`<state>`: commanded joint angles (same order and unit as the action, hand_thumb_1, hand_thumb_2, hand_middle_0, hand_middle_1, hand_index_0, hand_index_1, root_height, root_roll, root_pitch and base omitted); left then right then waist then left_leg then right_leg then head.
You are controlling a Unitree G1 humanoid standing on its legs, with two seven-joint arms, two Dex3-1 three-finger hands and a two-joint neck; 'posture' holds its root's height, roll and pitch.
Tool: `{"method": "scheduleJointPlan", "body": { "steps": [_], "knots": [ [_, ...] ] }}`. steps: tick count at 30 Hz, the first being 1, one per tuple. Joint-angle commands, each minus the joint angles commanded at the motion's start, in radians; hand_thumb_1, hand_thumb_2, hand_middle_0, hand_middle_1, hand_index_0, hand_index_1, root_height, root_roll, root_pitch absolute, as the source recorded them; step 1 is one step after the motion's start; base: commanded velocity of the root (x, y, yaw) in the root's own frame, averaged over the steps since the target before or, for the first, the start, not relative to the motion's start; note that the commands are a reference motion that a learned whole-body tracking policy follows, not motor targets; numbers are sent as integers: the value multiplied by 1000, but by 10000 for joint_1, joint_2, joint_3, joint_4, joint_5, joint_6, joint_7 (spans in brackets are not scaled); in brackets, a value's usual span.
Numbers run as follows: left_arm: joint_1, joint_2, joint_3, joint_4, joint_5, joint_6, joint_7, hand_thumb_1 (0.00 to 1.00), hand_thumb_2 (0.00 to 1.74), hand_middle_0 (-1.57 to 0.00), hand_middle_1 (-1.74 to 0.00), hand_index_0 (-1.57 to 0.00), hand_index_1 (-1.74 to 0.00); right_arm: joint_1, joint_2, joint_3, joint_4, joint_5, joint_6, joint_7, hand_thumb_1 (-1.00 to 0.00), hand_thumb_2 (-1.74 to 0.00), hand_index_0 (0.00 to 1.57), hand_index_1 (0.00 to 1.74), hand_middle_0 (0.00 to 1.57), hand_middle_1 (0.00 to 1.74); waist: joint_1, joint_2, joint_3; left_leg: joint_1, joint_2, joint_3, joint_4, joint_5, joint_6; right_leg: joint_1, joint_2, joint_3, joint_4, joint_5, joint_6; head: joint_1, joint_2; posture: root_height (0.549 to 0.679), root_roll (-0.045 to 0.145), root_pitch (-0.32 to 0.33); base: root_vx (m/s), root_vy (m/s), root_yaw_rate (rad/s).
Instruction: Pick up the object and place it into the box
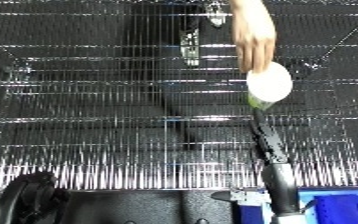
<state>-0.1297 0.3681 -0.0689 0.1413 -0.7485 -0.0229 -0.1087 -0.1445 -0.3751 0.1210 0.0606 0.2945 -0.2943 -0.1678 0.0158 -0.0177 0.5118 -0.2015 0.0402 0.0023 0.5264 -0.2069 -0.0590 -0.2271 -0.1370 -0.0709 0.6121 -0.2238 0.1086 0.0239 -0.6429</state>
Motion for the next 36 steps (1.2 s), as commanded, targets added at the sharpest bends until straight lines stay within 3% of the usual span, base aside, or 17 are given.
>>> {"method": "scheduleJointPlan", "body": {
  "steps": [10, 19, 23, 27, 36],
  "knots": [
    [172, 86, 17, -104, -43, 166, -40, 1000, 1740, -1570, -1740, -1570, -1740, 127, 23, 74, 217, -246, -157, -373, 0, 0, 0, 0, 0, 0, -20, -9, -39, 42, 16, 56, 47, -78, 4, 4, -47, -2, 34, -31, 45, 305, 388, 657, 37, -91, 23, -8, -24],
    [423, 163, 103, -105, -52, 45, -240, 1000, 1740, -1570, -1740, -1570, -1740, 316, 34, -203, 122, -238, -938, -928, 0, 0, 0, 0, 0, 0, -190, -33, -15, 101, 101, 186, 85, -174, 27, 2, 65, 109, -49, -20, 46, 1205, 794, 657, 34, -90, 2, -32, -103],
    [481, 202, 187, -186, -67, 73, -298, 1000, 1740, -1570, -1740, -1570, -1740, 415, 33, -373, 45, -27, -1054, -1117, 0, 0, 0, 0, 0, 0, -296, -45, -16, 79, 155, 260, 130, -214, 27, -28, 156, 185, -73, -42, 6, 1741, 921, 657, 33, -86, -14, -44, -156],
    [412, 236, 195, -266, -23, 140, -250, 1000, 1740, -1570, -1740, -1570, -1740, 386, -59, -538, 116, 140, -1162, -1247, 0, 0, 0, 0, 0, 0, -409, -22, 27, 26, 223, 295, 240, -259, 2, -5, 263, 225, -114, -60, -90, 2187, 942, 657, 34, -85, -19, -55, -125],
    [248, 287, 162, -202, 109, 277, -289, 1000, 1740, -1570, -1740, -1570, -1740, 137, -266, -618, 282, 263, -1071, -1147, 0, 0, 0, 0, 0, 0, -464, 140, 82, -100, 231, 301, 412, -240, -54, -26, 319, 221, -11, -86, -216, 2983, 526, 657, 39, -91, 18, -57, -45]
  ]
}}
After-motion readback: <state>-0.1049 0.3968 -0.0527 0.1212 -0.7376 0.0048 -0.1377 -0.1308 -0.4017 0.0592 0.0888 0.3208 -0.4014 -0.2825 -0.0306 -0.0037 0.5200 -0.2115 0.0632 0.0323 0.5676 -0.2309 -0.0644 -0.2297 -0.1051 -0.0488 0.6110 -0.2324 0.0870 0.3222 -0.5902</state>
